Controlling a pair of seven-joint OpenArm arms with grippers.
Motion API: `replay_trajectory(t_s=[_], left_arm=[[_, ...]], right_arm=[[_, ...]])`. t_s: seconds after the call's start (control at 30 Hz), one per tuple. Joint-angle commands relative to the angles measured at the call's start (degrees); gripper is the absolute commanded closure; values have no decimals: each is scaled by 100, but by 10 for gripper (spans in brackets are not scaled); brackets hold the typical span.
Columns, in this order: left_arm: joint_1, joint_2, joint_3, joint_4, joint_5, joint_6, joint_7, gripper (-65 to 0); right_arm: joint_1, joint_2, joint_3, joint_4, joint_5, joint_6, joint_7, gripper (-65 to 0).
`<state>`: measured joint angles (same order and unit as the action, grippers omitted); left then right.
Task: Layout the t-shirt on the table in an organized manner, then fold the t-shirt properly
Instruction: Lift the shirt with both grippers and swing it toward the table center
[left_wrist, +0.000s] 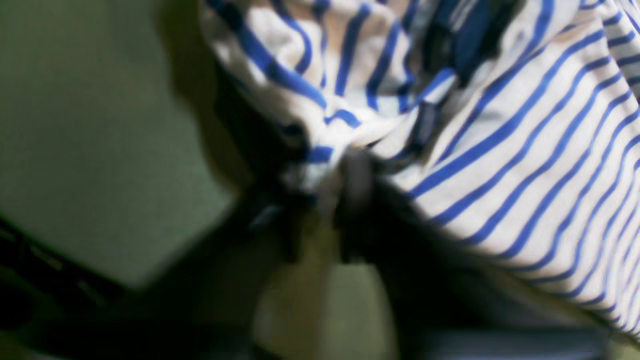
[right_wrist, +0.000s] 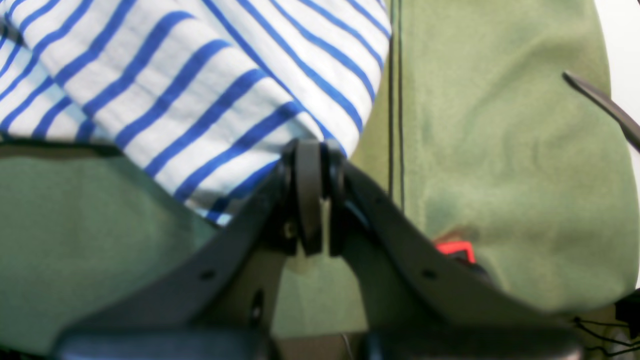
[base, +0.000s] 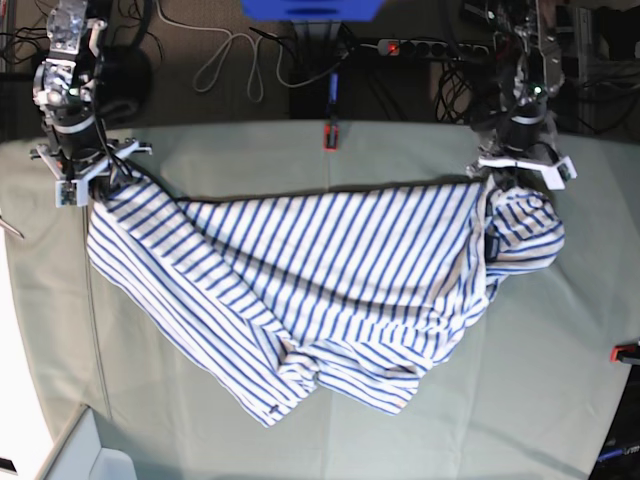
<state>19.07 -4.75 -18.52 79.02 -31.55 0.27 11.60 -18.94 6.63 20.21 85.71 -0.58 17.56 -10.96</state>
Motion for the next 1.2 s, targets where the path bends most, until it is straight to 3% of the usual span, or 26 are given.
replay_trajectory(t_s=[0.0,0.17,0.3,0.5,0.63,0.87,1.1,1.17], left_arm=[[-39,-39,-7,234,-32,-41,-153,0],[330,-74,-60,1509,-41,-14,-162,0],[269,-74,-570,2669,-32,-5,-91,0],[-1094,-92,-1273,3091,30,-41,1157,0],[-2342,-100,-1440,2766,30,-49,1834,0],[-3977,-285,-798,1394,30,-49,1878,0],[-5516,-250,178,102,-14,-49,1869,0],[-5832,-83,310,-91,-14,-49,1869,0]], right_arm=[[17,62,32,84,36,-11,116,0],[43,62,32,75,36,-11,116,0],[43,62,23,84,36,-11,116,0],[-194,-52,-504,136,36,-11,116,0],[-352,-52,-1146,251,36,-11,125,0],[-537,-61,-2447,945,36,-11,125,0],[-220,-501,-3537,1147,10,-11,116,0],[-168,-668,-3713,1139,-114,-11,116,0]])
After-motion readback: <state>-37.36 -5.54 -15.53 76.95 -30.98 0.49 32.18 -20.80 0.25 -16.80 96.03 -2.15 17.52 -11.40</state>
